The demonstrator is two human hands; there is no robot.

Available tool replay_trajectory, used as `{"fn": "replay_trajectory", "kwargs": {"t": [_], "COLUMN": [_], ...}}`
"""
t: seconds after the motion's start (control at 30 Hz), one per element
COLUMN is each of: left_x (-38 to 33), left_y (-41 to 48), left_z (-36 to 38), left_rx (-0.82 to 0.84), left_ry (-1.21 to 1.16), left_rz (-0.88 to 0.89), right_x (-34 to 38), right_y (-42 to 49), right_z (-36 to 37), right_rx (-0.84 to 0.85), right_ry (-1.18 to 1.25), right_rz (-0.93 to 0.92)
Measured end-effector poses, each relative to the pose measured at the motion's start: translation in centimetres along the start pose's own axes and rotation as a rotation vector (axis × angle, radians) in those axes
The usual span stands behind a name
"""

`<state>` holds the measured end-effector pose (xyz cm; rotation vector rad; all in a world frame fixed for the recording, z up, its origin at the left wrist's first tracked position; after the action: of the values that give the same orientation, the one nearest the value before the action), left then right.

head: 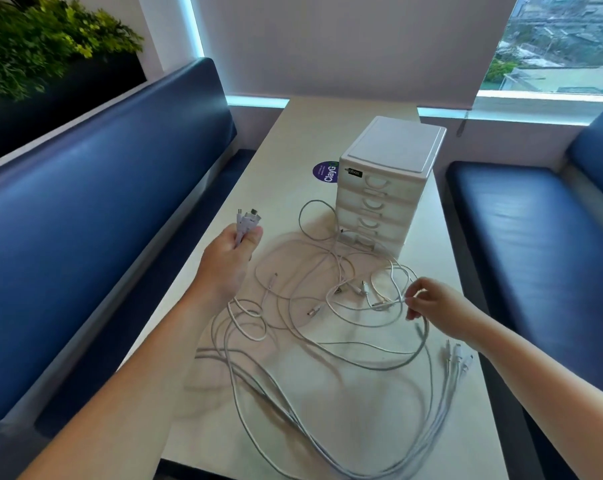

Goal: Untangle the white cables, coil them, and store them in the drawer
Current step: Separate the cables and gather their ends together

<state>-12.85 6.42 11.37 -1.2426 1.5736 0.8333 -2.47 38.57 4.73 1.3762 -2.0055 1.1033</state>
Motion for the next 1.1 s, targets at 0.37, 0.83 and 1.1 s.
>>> {"fn": "replay_trajectory", "kwargs": {"t": [0.37,0.83,1.1], "left_x": [-0.5,-0.8,-0.3], "left_y": [-0.2,-2.4,-3.4], "left_z": [2.6,5.4,5.2], "left_rx": [0.103,0.204,0.184], "left_ry": [-0.188,-0.425,-0.438], "left_rz": [-0.094,-0.192,-0.215], "right_x": [5.7,8.0,6.4], "right_y": [-2.8,-3.6,-1.1], "right_z": [-0.6,1.1,0.2], "right_rx": [0.090,0.274,-0.122], "right_ry": [0.539,0.526,-0.145], "right_rz": [-0.086,-0.070,-0.049]}}
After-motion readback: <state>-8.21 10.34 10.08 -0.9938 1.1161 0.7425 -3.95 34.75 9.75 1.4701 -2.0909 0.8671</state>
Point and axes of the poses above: each hand's wrist, its own y-axis towards the middle knuckle, its own z-axis out of the palm, x = y × z, the point moved 1 cm from there along y, towards the middle knuckle, and after that the axes turned 7 degrees about x, right-handed, at the moved point
